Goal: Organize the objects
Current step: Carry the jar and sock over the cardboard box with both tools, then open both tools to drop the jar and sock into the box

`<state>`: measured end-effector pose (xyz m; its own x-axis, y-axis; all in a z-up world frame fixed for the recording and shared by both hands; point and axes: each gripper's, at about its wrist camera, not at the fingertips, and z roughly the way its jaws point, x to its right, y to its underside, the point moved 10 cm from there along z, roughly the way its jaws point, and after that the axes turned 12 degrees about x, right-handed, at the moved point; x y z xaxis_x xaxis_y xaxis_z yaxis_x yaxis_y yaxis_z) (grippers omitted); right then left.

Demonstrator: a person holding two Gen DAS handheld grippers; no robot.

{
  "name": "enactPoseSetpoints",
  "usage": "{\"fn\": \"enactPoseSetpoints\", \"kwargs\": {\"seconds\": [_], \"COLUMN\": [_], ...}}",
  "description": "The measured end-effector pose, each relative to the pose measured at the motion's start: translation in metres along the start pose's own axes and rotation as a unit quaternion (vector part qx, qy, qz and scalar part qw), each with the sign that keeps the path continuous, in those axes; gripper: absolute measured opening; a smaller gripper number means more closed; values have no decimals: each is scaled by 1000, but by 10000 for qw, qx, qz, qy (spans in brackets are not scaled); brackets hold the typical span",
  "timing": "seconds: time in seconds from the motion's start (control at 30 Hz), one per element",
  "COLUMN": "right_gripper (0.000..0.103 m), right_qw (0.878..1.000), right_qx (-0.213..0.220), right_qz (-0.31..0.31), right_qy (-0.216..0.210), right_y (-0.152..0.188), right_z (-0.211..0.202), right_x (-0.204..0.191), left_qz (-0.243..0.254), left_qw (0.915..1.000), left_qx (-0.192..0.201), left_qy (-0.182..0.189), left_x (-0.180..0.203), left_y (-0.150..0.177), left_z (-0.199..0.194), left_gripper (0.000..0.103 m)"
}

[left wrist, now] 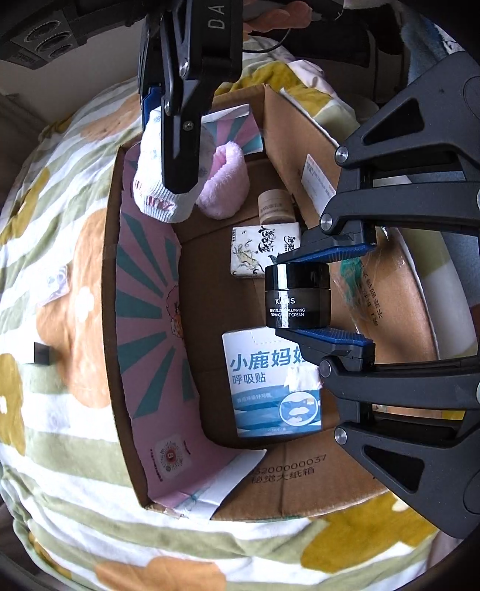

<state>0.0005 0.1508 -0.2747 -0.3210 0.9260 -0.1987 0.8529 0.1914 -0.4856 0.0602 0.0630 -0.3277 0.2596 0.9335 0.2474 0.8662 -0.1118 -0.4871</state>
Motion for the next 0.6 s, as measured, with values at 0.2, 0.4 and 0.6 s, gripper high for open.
{"fn": "enactPoseSetpoints", "kwargs": {"seconds": [0.2,0.4,0.6], "right_gripper": [60,68,89], "right_qw": [10000,9991,9979], "right_qx": [-72,-259,-238], "right_qz": [18,273,584], "right_qy": [5,-207,-170], "right_y": [-4,-2,-1], "right_z": [6,13,4], "right_x": [-1,-1,10], "left_qz": [178,56,-150], "left_qw": [9998,9999,9997], "left_qx": [16,107,160], "left_qy": [-33,12,90], "left_x": [11,17,17], "left_y": [-1,-8,-12], "left_z": [0,-2,-5], "left_gripper": [28,103,103]}}
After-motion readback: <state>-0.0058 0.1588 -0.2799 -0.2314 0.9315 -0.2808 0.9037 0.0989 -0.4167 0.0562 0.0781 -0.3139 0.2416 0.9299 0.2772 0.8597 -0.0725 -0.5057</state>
